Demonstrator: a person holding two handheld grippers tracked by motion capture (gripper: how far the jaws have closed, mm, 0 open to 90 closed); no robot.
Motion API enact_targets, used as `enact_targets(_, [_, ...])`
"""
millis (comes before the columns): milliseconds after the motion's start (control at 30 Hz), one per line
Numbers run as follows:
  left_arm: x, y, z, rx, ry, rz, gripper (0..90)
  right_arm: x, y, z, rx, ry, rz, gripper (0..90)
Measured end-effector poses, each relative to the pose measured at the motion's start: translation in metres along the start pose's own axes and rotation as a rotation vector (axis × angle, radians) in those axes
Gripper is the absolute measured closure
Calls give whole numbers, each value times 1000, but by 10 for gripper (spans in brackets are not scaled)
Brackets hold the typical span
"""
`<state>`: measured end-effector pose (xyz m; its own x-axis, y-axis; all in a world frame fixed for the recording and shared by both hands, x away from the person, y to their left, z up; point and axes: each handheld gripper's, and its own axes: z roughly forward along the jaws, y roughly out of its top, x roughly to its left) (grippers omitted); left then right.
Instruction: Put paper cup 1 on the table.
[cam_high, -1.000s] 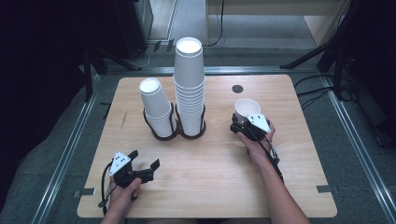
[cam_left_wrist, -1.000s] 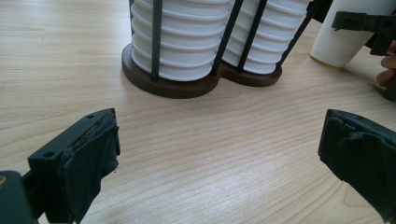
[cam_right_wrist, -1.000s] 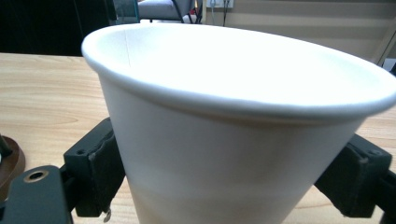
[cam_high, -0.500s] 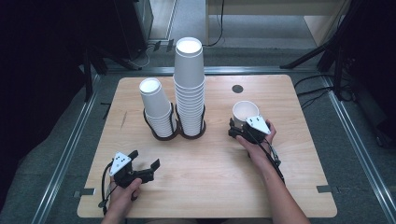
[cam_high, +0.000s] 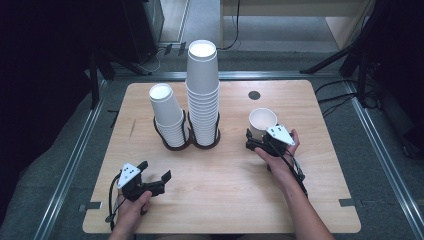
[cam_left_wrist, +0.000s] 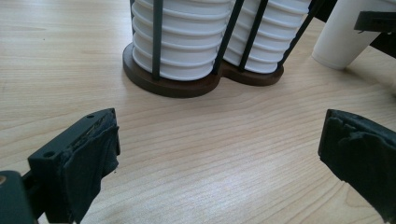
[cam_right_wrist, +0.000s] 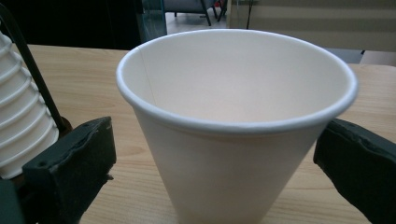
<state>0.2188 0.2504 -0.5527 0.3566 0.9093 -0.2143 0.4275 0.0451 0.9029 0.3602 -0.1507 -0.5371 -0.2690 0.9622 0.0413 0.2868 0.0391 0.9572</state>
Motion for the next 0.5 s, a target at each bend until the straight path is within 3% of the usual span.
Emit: enact_targets(500, [-1, 0, 0, 1, 4, 6, 0, -6, 0, -32, -16, 36, -27, 0])
